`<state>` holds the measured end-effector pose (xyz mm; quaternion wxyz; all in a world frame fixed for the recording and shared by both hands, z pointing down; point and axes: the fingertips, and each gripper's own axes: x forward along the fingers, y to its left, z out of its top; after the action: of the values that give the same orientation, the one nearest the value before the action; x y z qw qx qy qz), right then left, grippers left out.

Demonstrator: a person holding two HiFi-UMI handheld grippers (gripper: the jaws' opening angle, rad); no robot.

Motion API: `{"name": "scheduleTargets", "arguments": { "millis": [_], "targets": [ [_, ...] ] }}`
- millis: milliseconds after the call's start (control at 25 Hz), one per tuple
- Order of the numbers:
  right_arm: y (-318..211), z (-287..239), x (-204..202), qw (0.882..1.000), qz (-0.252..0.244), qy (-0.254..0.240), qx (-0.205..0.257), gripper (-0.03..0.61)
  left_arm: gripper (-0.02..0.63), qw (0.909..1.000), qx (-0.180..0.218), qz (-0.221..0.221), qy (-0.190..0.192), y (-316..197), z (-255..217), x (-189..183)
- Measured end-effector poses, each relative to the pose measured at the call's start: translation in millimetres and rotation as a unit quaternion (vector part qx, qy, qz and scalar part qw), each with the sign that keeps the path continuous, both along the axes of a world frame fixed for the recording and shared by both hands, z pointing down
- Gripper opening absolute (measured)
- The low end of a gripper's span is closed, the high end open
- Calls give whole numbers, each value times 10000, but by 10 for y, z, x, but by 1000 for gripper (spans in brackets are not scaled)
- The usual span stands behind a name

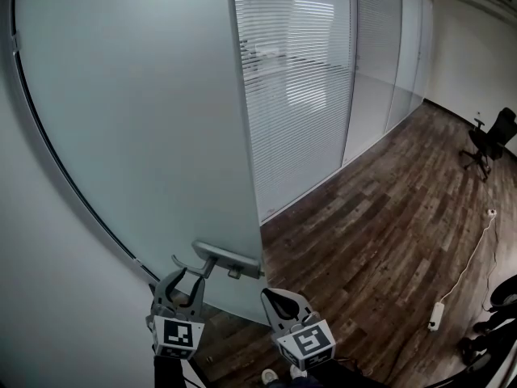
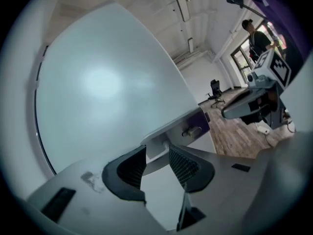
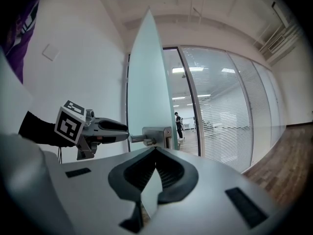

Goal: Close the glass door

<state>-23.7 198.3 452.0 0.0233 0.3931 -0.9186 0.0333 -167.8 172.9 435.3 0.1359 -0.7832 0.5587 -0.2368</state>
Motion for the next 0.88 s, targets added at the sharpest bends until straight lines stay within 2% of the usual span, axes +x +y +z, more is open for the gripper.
{"name": "scheduleTargets", "arguments": {
  "millis": [120, 240, 320, 560, 880],
  "targets": [
    [-5, -4, 25, 10000, 44, 25, -38, -9, 157, 9950, -318, 313, -891, -48, 165, 40],
    [-13, -4, 30, 10000, 54, -8, 21, -9, 166, 9789, -556, 549, -1887, -87, 302, 21],
    [-18, -7, 11, 10000, 55, -6, 47, -9, 166, 9689, -524, 590, -2347, -126, 310, -5],
    [-7, 13, -77, 10000, 70, 33, -61, -9, 164, 9486, -359, 773, -3049, -238, 331, -55],
    [-71, 4, -107, 10000, 77, 42, 7, -9, 161, 9406, -247, 899, -3265, -306, 333, -13]
  ]
}}
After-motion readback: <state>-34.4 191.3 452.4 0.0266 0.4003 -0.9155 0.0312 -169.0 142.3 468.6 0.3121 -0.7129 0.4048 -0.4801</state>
